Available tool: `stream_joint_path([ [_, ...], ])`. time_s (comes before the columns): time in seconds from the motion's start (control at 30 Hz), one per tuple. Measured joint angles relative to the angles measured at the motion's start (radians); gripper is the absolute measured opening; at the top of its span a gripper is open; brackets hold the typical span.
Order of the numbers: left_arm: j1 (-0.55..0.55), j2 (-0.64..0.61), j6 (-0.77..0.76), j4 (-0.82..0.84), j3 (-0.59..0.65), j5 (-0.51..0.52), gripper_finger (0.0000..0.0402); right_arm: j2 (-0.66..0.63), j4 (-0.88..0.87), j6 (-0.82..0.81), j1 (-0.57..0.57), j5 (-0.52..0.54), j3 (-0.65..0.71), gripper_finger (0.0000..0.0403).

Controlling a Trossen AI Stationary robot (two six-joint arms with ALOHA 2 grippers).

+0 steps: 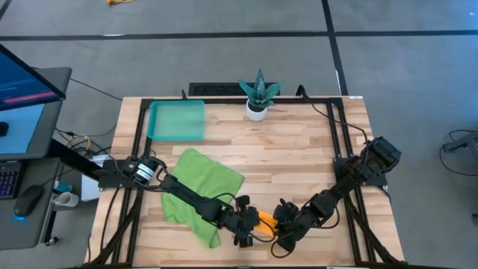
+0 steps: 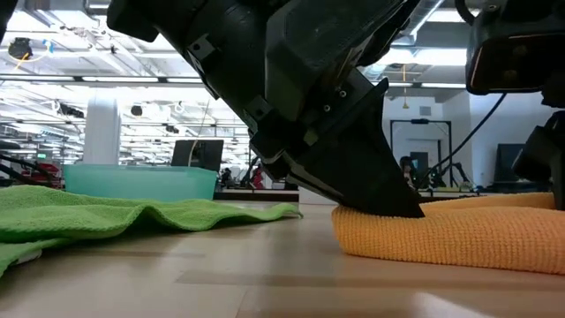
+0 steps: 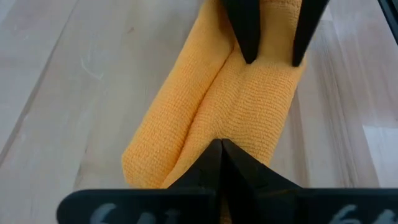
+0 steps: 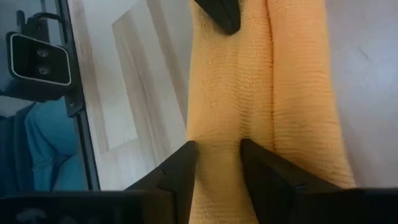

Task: Roll microfiber towels into tight, uniform cylinder then place into a basket
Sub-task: Roll the yellow microfiber cloth

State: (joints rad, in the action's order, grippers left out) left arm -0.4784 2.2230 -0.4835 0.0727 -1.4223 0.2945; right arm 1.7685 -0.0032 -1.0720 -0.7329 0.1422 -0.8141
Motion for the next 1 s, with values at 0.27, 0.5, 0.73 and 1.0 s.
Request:
stream_joint_path([
  [0.27,0.004,-0.001,-0.013,0.019,0.002,-0.028,0.0000,-0.163,-0.202,0.031,-0.007,-0.003,0.005,0.0122],
  [0.5,0.004,-0.001,-0.036,0.022,0.002,-0.029,0.0000,-0.267,-0.183,0.172,-0.099,0.213,0.002,0.0119],
  [0.73,0.007,-0.001,-0.077,0.024,0.002,-0.031,0.0000,-0.243,-0.108,0.386,-0.250,0.486,0.000,0.0118],
  [1.0,0.021,-0.001,-0.089,0.026,0.002,-0.065,0.0000,-0.127,-0.004,0.491,-0.293,0.539,0.000,0.0118],
])
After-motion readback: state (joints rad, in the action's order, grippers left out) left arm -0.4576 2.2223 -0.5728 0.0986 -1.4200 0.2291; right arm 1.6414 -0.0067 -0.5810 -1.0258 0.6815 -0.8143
